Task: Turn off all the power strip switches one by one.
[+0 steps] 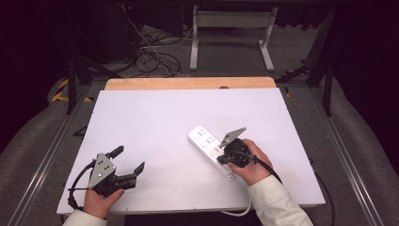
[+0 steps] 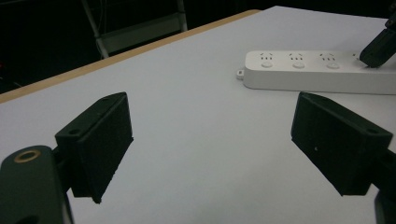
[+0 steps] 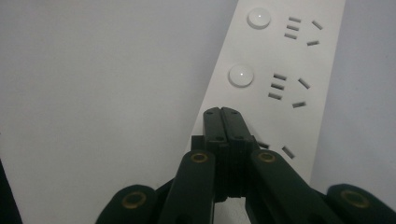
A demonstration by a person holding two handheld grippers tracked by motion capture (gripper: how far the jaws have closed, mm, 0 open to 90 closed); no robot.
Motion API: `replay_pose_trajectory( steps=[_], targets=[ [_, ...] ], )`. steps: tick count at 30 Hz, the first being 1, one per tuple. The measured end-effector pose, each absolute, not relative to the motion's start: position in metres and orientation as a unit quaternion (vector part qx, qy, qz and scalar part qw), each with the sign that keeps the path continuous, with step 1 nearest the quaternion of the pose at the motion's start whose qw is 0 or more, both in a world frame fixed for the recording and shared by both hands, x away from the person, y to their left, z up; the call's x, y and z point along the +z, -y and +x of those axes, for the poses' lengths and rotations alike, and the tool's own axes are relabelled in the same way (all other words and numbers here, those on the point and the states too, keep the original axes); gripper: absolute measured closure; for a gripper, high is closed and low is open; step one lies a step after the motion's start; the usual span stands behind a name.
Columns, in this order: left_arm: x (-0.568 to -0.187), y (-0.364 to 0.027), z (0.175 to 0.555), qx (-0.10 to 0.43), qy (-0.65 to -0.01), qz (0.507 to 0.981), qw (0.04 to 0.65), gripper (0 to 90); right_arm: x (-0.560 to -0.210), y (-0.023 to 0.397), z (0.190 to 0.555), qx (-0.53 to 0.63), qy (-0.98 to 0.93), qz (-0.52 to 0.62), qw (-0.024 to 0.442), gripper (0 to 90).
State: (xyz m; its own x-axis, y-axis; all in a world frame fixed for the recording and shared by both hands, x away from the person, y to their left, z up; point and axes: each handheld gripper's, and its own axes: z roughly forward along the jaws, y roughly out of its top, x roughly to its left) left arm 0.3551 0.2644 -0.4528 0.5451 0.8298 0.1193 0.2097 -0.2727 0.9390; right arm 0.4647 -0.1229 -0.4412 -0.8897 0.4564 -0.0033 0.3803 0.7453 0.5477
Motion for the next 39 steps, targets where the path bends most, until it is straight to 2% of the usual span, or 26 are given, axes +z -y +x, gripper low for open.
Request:
replay_pose_trajectory(
  steps=[16,21,24,27,30,39],
  targets=[
    [-0.453,-0.264,0.355,0.319,-0.356,0.731,0.487,13.4,-0.443,0.122,0.466,0.274,-0.928,0.245,0.058,90.0],
    [-0.452,-0.265,0.354,0.320,-0.357,0.730,0.487,13.4,-0.441,0.122,0.463,0.286,-0.927,0.231,0.074,90.0],
    [-0.452,-0.265,0.355,0.321,-0.356,0.730,0.488,13.4,-0.429,0.125,0.458,0.352,-0.907,0.219,0.072,90.0],
    [-0.453,-0.265,0.356,0.319,-0.359,0.728,0.489,13.4,-0.414,0.123,0.455,0.375,-0.895,0.216,0.106,90.0],
    [-0.453,-0.265,0.355,0.321,-0.358,0.729,0.488,13.4,-0.414,0.119,0.457,0.375,-0.894,0.216,0.117,90.0],
    [-0.453,-0.265,0.355,0.321,-0.358,0.728,0.488,13.4,-0.417,0.120,0.467,0.379,-0.890,0.226,0.116,90.0]
  ],
)
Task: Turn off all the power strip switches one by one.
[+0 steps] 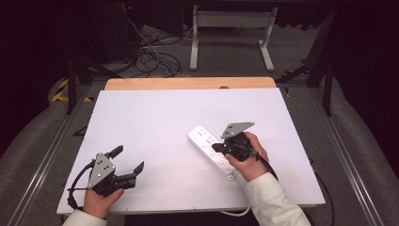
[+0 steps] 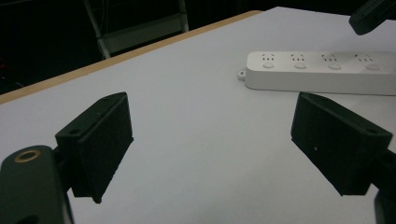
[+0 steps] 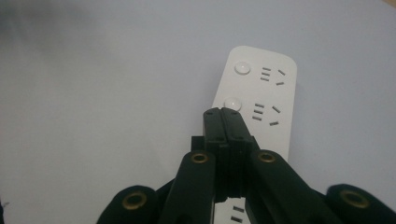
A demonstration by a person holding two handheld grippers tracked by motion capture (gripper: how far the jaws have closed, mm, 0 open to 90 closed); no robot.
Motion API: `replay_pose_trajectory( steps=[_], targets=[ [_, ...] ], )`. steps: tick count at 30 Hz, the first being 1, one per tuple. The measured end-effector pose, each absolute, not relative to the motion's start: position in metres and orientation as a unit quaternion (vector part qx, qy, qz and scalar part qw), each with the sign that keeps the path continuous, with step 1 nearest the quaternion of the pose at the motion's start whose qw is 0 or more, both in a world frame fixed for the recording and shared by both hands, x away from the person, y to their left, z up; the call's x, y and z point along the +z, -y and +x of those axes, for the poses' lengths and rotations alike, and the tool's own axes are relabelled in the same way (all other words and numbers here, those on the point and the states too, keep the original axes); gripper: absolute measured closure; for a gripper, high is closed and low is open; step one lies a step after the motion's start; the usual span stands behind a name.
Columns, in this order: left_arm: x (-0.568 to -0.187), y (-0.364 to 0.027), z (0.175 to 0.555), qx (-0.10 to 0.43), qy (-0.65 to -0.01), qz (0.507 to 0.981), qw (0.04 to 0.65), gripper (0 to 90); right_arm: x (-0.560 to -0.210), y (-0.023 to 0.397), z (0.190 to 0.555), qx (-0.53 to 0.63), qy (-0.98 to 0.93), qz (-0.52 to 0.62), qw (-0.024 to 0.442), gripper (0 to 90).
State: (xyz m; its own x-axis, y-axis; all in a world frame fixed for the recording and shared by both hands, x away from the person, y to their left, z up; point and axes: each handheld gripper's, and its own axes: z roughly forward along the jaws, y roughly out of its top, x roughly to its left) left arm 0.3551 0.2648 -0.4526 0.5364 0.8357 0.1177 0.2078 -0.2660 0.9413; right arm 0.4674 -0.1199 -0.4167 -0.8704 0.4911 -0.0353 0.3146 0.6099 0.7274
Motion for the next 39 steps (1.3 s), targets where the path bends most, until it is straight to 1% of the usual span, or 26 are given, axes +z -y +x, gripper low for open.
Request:
replay_pose_trajectory(
  steps=[17,39],
  targets=[
    [-0.453,-0.266,0.355,0.322,-0.357,0.729,0.487,13.4,-0.441,0.104,0.482,0.337,-0.907,0.232,0.105,90.0],
    [-0.453,-0.266,0.355,0.321,-0.358,0.728,0.488,13.4,-0.448,0.100,0.483,0.318,-0.914,0.227,0.113,90.0]
  ],
)
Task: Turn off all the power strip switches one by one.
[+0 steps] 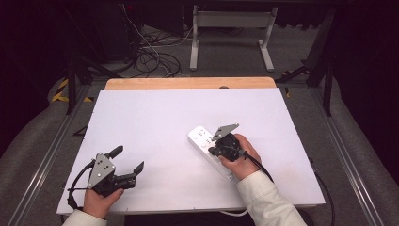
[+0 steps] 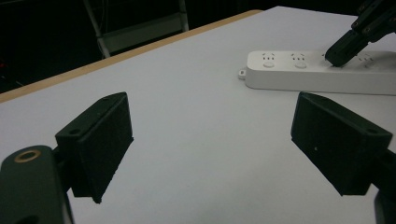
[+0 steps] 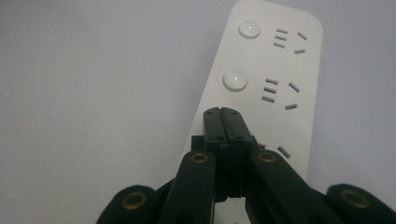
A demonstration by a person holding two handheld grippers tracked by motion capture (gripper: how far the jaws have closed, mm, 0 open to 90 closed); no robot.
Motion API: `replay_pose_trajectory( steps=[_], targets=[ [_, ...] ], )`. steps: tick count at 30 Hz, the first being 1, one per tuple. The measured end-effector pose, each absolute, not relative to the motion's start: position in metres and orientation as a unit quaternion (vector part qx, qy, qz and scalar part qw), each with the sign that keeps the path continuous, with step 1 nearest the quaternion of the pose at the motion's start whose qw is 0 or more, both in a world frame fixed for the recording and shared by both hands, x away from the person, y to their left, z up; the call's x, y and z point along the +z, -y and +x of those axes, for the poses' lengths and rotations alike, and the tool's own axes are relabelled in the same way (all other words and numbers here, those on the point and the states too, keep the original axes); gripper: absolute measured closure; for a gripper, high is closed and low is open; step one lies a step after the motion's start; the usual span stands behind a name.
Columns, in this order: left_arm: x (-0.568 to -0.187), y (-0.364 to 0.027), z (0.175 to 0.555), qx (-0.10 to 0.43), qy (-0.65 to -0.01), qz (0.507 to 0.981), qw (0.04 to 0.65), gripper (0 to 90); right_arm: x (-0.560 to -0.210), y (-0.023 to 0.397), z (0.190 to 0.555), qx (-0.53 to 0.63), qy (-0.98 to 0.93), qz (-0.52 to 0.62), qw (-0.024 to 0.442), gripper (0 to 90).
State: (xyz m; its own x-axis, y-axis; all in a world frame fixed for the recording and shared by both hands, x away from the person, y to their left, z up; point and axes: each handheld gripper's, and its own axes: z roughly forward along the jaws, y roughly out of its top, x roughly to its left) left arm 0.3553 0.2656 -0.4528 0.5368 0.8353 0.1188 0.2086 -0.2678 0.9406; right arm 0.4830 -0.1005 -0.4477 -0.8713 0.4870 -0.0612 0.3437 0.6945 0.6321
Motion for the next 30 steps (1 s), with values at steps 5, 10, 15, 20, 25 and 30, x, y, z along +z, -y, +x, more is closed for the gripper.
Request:
replay_pose_trajectory(
  steps=[5,10,15,20,25,30],
  targets=[
    [-0.4527,-0.2657,0.3552,0.322,-0.358,0.728,0.488,13.4,-0.4485,0.1007,0.4829,0.318,-0.913,0.231,0.112,90.0],
    [-0.4526,-0.2658,0.3551,0.322,-0.358,0.728,0.487,13.4,-0.4488,0.1011,0.4836,0.320,-0.913,0.232,0.106,90.0],
    [-0.4526,-0.2654,0.3548,0.321,-0.359,0.729,0.487,13.4,-0.4486,0.1010,0.4835,0.318,-0.913,0.233,0.105,90.0],
    [-0.4526,-0.2653,0.3548,0.321,-0.358,0.729,0.487,13.4,-0.4486,0.1011,0.4839,0.318,-0.912,0.237,0.103,90.0],
    [-0.4527,-0.2650,0.3548,0.321,-0.358,0.729,0.487,13.4,-0.4488,0.1008,0.4834,0.317,-0.912,0.238,0.105,90.0],
    [-0.4525,-0.2650,0.3546,0.321,-0.359,0.729,0.487,13.4,-0.4494,0.1010,0.4828,0.320,-0.910,0.240,0.106,90.0]
  ],
)
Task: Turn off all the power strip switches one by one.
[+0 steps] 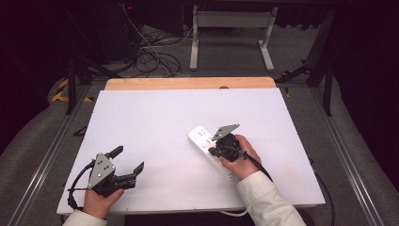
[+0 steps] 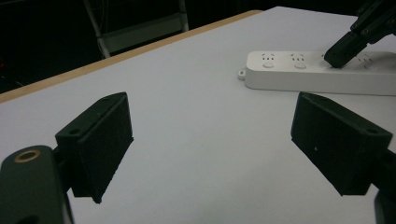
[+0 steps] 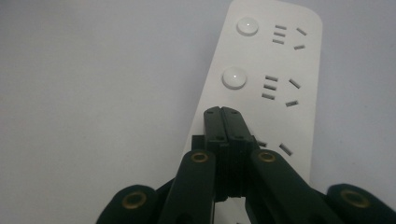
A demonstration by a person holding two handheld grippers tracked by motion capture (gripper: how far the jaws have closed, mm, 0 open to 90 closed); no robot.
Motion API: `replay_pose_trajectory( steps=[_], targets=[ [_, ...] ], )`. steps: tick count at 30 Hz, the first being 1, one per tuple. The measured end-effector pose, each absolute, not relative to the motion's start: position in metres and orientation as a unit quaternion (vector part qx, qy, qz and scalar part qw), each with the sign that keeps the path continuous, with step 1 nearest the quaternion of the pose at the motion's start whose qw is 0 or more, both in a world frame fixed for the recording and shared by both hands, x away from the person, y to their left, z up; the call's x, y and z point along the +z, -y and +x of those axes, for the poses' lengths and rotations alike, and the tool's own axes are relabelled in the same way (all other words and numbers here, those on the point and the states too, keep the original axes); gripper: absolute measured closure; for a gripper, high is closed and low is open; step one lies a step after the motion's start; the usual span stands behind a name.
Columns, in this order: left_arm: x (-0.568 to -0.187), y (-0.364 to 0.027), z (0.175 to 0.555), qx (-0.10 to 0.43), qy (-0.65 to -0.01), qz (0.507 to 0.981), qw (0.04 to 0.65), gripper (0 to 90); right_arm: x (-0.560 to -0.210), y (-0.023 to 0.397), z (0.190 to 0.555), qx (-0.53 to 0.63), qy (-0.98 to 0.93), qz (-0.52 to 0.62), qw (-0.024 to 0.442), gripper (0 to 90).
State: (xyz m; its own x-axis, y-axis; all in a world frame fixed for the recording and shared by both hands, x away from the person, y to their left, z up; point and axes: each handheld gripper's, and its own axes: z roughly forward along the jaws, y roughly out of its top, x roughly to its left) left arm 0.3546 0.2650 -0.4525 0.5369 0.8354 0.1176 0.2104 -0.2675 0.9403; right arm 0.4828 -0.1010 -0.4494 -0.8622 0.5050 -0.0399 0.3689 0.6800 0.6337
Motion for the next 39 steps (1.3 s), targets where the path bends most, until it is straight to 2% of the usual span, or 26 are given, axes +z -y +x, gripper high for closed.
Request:
replay_pose_trajectory(
  steps=[10,21,30,39],
  targets=[
    [-0.452,-0.265,0.355,0.321,-0.358,0.729,0.487,13.4,-0.450,0.102,0.483,0.327,-0.907,0.245,0.107,90.0],
    [-0.453,-0.266,0.355,0.322,-0.358,0.729,0.487,13.4,-0.422,0.106,0.478,0.393,-0.881,0.231,0.130,90.0],
    [-0.453,-0.266,0.356,0.321,-0.359,0.729,0.487,13.4,-0.422,0.102,0.486,0.395,-0.877,0.238,0.132,90.0],
    [-0.453,-0.266,0.355,0.319,-0.360,0.729,0.487,13.4,-0.438,0.091,0.500,0.374,-0.886,0.244,0.122,90.0]
  ],
)
